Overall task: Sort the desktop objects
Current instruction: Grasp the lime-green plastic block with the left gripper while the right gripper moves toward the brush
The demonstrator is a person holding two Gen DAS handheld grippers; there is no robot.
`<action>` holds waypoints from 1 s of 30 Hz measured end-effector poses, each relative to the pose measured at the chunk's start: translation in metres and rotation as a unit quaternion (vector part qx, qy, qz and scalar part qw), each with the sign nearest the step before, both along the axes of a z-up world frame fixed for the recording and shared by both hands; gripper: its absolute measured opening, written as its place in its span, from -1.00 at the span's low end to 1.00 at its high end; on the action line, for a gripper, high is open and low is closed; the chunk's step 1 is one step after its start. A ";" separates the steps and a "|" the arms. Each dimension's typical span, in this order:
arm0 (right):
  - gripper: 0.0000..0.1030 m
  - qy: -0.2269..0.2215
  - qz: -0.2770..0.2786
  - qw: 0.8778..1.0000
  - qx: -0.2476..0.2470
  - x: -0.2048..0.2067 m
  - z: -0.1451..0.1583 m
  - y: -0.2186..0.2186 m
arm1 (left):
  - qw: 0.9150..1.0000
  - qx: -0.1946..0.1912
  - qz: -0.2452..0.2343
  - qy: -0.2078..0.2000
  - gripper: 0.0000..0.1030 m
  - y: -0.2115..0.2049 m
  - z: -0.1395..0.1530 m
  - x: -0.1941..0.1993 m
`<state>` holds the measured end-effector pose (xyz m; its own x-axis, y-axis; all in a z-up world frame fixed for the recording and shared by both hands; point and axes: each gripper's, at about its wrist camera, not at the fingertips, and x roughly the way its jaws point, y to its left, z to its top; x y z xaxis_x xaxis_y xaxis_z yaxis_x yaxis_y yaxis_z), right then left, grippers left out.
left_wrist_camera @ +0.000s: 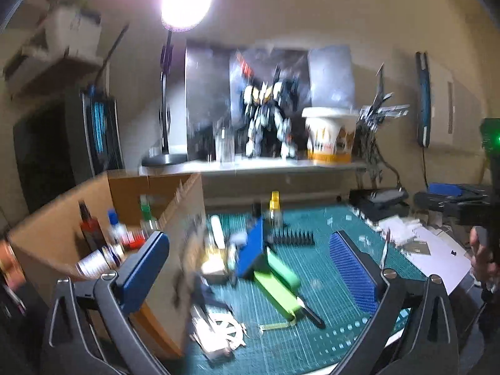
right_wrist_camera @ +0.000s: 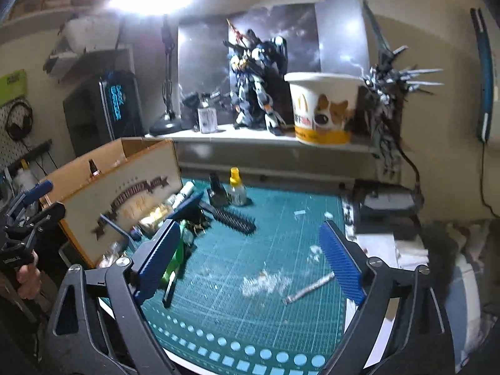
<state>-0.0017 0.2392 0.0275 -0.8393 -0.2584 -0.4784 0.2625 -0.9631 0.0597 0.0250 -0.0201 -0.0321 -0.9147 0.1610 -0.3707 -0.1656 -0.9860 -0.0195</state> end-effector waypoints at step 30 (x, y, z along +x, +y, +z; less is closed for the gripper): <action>0.78 -0.034 0.066 0.997 -0.020 0.005 -0.048 0.003 | 0.990 0.017 0.062 -0.122 -0.01 0.056 -0.107 -0.062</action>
<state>0.0030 0.2426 -0.0206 -0.7629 -0.3848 -0.5194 0.3814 -0.9167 0.1190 -0.0367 0.0357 -0.1396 -0.8115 0.0696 -0.5802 -0.0301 -0.9966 -0.0773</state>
